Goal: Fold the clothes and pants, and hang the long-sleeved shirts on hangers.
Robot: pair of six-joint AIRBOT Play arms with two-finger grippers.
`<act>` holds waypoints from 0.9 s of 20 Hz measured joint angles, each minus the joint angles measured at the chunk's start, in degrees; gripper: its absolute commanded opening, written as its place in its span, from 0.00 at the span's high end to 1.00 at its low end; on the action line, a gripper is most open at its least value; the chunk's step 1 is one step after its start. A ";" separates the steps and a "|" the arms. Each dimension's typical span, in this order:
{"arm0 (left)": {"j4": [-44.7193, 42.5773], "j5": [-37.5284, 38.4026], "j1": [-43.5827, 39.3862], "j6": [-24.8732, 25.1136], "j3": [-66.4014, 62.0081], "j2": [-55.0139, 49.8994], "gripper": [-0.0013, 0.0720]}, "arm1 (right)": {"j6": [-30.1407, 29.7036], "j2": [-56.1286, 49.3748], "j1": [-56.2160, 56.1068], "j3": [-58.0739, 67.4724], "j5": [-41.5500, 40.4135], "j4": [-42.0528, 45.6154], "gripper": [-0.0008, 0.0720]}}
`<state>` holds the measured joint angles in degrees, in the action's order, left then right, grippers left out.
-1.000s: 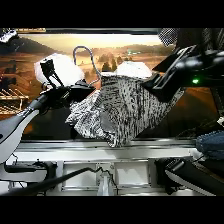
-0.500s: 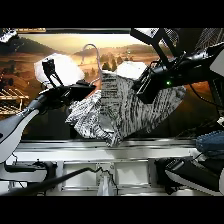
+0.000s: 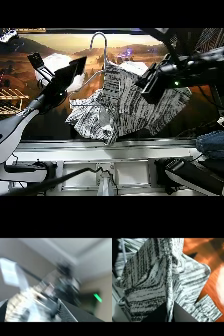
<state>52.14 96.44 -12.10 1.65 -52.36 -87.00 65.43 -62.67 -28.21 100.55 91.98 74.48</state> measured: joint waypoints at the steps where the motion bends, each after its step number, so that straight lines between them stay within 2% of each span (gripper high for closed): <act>1: 2.47 -2.51 0.24 0.00 0.00 0.00 0.18 | 0.02 0.68 0.00 -0.02 0.22 -0.15 0.96; 2: 5.27 -5.42 0.70 -0.15 0.00 0.00 0.67 | 0.09 1.36 0.00 -0.02 0.33 -0.33 0.96; 3: 7.39 -7.91 1.49 -0.13 0.00 -0.02 0.86 | 0.46 2.16 0.00 0.00 0.61 -0.66 0.96; 4: 8.79 -9.81 2.80 0.35 0.00 0.00 0.94 | 0.48 2.82 0.00 -0.02 0.90 -0.79 0.96; 7: 7.26 -13.92 9.25 0.39 0.00 0.85 0.95 | 1.05 4.79 0.00 -0.02 1.62 0.02 0.96; 9: -0.70 -19.10 14.80 -3.76 0.00 2.91 0.95 | 1.53 5.79 0.00 -0.02 1.73 0.55 0.96; 10: -7.78 -22.82 17.51 -7.58 0.00 4.44 0.95 | 1.57 6.21 0.00 -0.02 1.81 0.81 0.96; 11: -15.87 -26.49 19.63 -12.48 0.00 5.90 0.81 | 1.64 6.51 0.00 -0.02 1.92 1.14 0.96; 12: -25.62 -30.42 21.46 -18.97 0.02 7.39 0.55 | 1.81 6.71 0.00 -0.02 1.95 1.51 0.96; 14: -46.90 -32.48 22.99 -31.45 0.44 10.23 0.53 | 1.97 6.93 0.00 -0.02 1.88 2.43 0.96; 15: -55.23 -32.04 23.02 -35.63 1.20 11.34 0.53 | 1.97 6.97 0.00 -0.02 1.66 2.75 0.96; 16: -61.92 -31.08 22.67 -38.71 2.71 12.41 0.53 | 1.97 7.02 0.00 -0.02 1.42 3.06 0.96; 18: -67.63 -30.27 21.40 -40.74 7.34 14.21 0.49 | 1.97 7.08 0.00 -0.02 0.83 3.37 0.96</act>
<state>-15.49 66.17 9.30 -39.09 -45.01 -72.79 67.40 -55.59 -28.21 100.53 92.82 77.84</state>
